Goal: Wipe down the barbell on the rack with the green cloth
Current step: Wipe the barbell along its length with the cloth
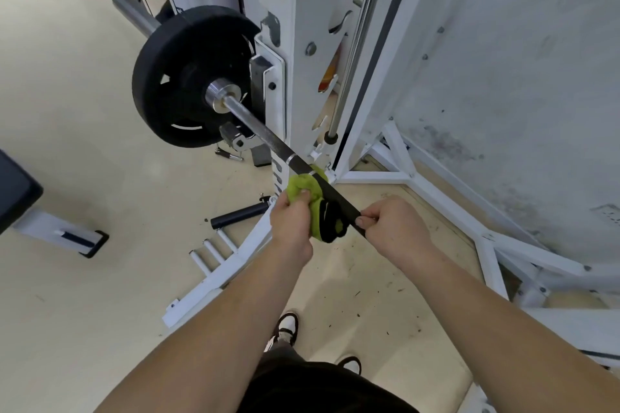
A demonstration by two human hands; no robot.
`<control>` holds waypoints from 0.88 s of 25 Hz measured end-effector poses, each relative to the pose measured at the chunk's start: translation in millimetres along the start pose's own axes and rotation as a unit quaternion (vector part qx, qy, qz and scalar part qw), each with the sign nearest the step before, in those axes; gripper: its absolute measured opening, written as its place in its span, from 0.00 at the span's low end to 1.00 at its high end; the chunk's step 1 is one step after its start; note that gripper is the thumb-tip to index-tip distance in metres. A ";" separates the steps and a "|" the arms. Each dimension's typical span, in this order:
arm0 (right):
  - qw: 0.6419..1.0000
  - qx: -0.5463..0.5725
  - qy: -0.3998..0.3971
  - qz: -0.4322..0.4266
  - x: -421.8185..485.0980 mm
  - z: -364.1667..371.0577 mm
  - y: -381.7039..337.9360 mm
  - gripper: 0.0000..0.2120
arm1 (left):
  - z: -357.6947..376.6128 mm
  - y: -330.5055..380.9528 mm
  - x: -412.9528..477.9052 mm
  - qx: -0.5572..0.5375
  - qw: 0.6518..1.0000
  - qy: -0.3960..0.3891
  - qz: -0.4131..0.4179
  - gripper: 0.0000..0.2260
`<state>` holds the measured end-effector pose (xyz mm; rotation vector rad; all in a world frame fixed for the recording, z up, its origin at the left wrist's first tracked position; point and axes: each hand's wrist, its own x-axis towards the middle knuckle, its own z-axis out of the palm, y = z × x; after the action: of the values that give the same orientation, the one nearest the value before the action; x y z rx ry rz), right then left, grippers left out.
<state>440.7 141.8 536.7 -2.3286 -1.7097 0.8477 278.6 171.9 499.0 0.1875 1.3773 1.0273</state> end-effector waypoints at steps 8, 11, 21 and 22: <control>0.995 0.097 0.036 0.009 -21.0 -21.4 26.7 0.08 | -0.7 -55.7 -33.1 0.014 0.990 -0.117 -0.080 0.12; 0.991 0.131 0.003 0.009 -30.6 -32.2 35.5 0.10 | 13.2 -45.9 -21.7 -0.085 0.992 -0.073 -0.063 0.12; 0.987 0.156 0.001 0.025 -24.3 -27.3 34.3 0.16 | -1.0 31.1 -59.4 0.237 0.937 -0.026 0.256 0.04; 0.987 0.160 0.000 0.027 -25.7 -25.9 32.5 0.19 | 4.1 49.9 -52.5 0.324 0.884 -0.038 0.336 0.05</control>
<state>475.9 112.7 553.9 -2.1652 -1.3940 1.0449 265.4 166.5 570.2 1.2636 1.5800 1.0492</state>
